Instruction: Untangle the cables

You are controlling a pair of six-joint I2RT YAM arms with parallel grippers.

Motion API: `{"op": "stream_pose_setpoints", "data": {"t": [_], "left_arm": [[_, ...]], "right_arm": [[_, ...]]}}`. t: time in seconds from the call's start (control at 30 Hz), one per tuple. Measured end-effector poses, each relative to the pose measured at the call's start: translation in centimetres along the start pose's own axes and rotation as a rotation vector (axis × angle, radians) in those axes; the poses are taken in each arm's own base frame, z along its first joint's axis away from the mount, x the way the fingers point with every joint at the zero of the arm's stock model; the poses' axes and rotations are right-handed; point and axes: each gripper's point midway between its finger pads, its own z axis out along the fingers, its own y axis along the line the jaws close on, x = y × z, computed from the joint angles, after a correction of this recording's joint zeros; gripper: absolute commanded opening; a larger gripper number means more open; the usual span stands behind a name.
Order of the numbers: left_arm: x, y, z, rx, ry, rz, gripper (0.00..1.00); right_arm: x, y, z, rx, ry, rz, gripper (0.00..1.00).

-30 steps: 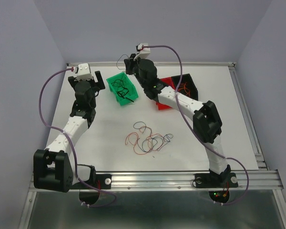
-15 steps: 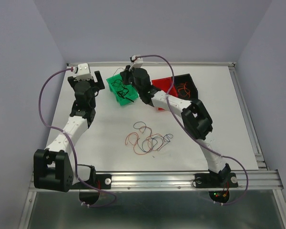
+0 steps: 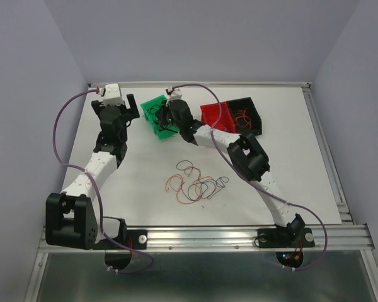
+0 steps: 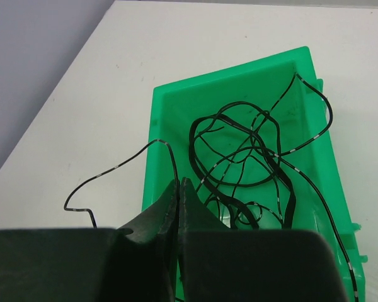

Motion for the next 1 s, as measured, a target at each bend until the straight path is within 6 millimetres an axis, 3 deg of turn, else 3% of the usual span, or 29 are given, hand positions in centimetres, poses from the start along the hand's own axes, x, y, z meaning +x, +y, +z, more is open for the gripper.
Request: {"op": "stream_pose_setpoints", "data": {"t": [0.23,0.5,0.73,0.77,0.87,1.0], "left_arm": [[0.1,-0.3,0.1,0.016,0.001,0.008,0.99],[1.0,-0.6,1.0,0.02,0.027,0.027,0.99],[0.9,-0.6,1.1,0.021,0.026,0.032,0.99],[0.9,-0.6,1.1,0.021,0.025,0.033,0.99],[0.9,-0.7,1.4,0.021,0.026,0.035,0.99],[1.4,-0.9,1.8,0.025,0.039,0.046,0.99]], "right_arm": [[0.1,-1.0,1.1,0.055,-0.03,0.045,0.01],[4.0,-4.4,1.9,0.175,0.014,0.036,0.01],[3.0,-4.8,2.8,0.207,-0.011,0.009,0.01],[3.1,-5.0,2.7,0.217,-0.005,-0.002,0.09],[3.3,-5.6,2.6,0.241,0.002,-0.029,0.19],[3.1,-6.0,2.2,0.265,0.008,-0.074,0.29]]}}
